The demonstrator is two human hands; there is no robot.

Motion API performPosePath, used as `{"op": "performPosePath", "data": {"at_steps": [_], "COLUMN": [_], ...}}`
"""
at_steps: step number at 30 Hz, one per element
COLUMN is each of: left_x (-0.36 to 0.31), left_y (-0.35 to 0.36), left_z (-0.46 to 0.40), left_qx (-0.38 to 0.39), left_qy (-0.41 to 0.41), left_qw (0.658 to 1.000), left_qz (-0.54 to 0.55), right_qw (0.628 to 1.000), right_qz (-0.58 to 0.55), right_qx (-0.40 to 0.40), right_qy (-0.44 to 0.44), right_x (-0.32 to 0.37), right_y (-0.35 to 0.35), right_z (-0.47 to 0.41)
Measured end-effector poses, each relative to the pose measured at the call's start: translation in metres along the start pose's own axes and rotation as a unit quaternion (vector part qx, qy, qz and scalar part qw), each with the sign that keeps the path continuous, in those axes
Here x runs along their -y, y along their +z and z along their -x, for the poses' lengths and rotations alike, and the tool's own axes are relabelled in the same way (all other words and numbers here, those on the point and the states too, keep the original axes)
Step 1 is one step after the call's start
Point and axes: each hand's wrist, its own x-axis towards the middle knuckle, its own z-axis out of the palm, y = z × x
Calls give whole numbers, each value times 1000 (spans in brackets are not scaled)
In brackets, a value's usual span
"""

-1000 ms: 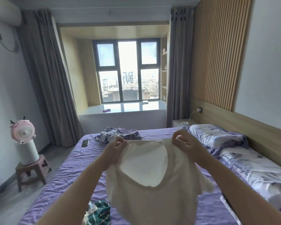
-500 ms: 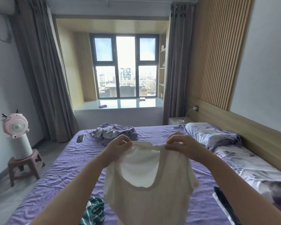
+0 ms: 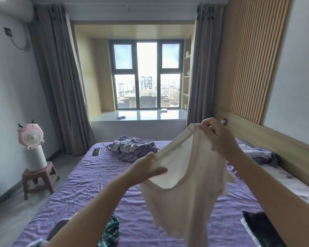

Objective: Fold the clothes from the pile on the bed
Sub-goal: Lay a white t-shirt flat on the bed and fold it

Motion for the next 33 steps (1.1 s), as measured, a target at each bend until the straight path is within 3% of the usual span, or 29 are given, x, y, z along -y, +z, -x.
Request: {"op": "performPosePath", "data": {"at_steps": [4, 8, 12, 18, 22, 26, 30, 33], "left_x": [-2, -15, -39, -51, -59, -70, -73, -72], "left_y": [6, 10, 24, 45, 69, 97, 102, 87], "left_z": [7, 17, 26, 24, 16, 4, -1, 4], "left_qx": [73, 103, 202, 303, 167, 12, -41, -108], "left_qy": [6, -43, -67, -25, -41, -77, -35, -24], "left_qw": [997, 990, 957, 926, 963, 977, 996, 993], "left_qz": [-27, 84, 198, 225, 208, 198, 66, 47], "right_qw": [998, 997, 994, 985, 987, 994, 993, 986], "right_qz": [44, 68, 76, 112, 98, 54, 38, 46], "right_qx": [-37, -38, -45, -62, -41, 4, 48, 132], "right_qy": [-1, 10, 59, 118, 119, 98, 101, 96], "right_x": [-11, -28, -47, -80, -91, -95, -105, -112], "right_y": [-21, -41, -56, -83, -93, -92, -98, -105], "right_z": [-8, -4, 5, 17, 31, 43, 48, 52]}}
